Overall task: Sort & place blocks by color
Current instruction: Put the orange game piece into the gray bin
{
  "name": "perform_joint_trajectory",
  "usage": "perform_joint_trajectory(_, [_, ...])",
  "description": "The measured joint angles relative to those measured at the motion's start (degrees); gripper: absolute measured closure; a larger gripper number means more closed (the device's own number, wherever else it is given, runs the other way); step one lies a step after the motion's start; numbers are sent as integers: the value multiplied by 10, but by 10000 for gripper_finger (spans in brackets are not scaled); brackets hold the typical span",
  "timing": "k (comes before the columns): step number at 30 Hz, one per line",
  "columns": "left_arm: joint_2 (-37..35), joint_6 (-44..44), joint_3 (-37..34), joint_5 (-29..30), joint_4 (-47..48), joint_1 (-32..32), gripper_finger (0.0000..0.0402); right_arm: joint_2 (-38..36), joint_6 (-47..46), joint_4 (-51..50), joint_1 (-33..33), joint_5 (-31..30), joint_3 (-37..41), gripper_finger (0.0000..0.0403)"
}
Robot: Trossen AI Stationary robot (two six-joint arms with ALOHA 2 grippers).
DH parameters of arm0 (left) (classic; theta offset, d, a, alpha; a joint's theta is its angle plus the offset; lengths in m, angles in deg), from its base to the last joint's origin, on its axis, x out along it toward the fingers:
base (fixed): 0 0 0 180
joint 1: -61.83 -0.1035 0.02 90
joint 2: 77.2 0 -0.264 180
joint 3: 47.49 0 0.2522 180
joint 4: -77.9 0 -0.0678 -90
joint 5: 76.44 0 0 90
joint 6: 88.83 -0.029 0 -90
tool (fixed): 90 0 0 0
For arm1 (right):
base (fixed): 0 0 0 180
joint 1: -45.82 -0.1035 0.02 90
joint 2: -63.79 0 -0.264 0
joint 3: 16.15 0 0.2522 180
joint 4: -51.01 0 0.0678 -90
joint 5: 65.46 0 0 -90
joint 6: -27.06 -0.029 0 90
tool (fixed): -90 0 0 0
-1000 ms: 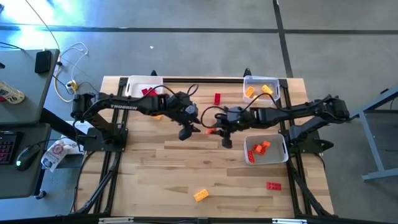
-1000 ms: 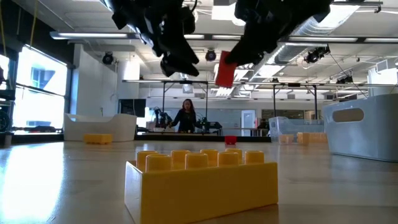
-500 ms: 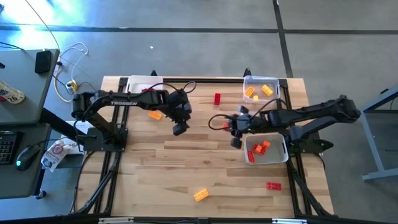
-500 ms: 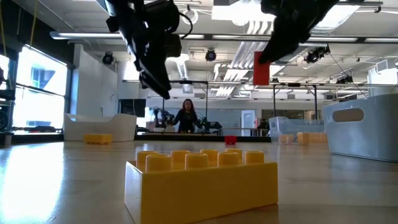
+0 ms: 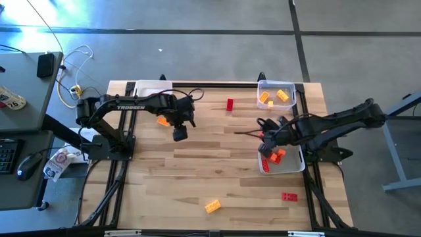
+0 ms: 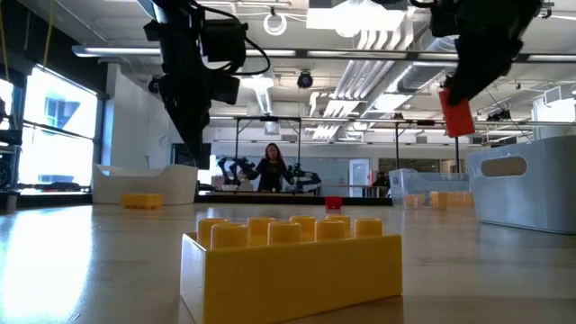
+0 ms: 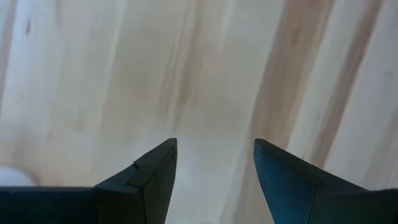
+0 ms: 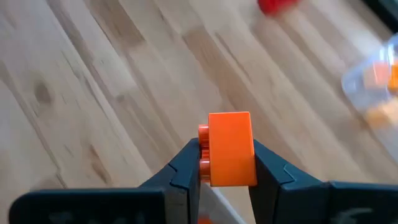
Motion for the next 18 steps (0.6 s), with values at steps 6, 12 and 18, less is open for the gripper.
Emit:
perform_joint_trajectory(6, [0,-19,0,19,30,-6,202,0,-104,-76,-46,4,0,325])
perform_joint_trajectory(12, [0,-24,0,19,46,-25,202,0,-219,-137,-94,22,0,325])
perform_joint_trajectory(18, [0,-35,0,19,60,-47,202,2,-313,-191,-138,44,0,325])
